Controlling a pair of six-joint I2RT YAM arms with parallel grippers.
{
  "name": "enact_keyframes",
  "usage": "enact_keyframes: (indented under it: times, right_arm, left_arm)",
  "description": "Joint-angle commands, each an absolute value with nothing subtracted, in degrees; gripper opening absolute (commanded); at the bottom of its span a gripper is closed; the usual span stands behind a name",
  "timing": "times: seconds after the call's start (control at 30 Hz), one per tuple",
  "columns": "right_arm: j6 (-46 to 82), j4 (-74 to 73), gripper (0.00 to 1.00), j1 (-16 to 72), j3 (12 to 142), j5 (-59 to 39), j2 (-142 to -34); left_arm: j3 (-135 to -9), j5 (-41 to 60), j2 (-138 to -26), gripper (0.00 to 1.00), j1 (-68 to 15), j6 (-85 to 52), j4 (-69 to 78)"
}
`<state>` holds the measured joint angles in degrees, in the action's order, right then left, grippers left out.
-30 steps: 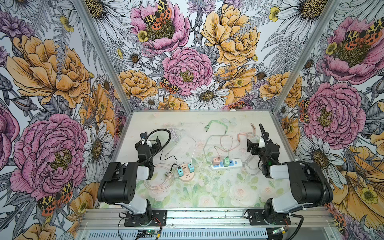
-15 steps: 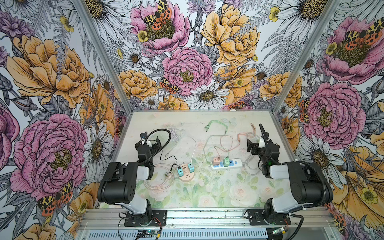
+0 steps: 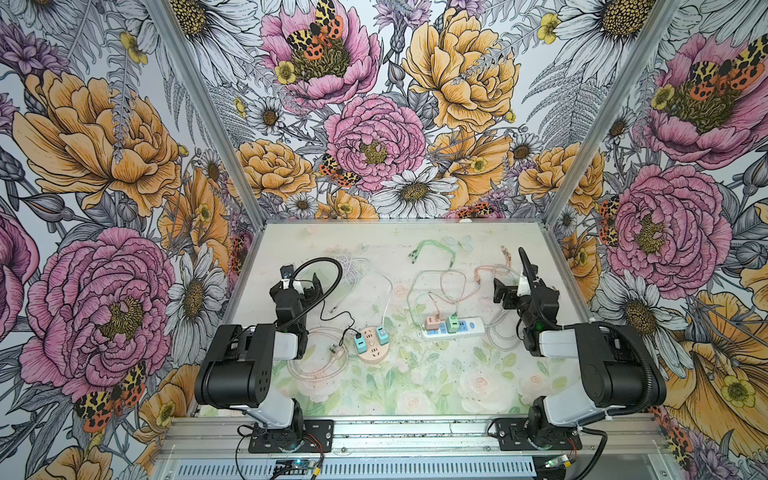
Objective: Insert the plug
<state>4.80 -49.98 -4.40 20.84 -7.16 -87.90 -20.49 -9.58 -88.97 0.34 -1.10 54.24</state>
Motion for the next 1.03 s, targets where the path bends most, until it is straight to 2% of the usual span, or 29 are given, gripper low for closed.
enact_keyframes:
  times: [0.0, 1.0]
  right_arm:
    - [4.13, -50.58, 0.99, -3.98, 22.33, -6.48, -88.24]
    - [3.95, -50.11, 0.99, -3.43, 22.51, -5.27, -88.24]
  left_arm:
    - [-21.03, -9.67, -88.68, 0.99, 0.25, -0.79, 54.71]
    - [-21.03, -9.74, -88.68, 0.99, 0.18, -0.80, 54.72]
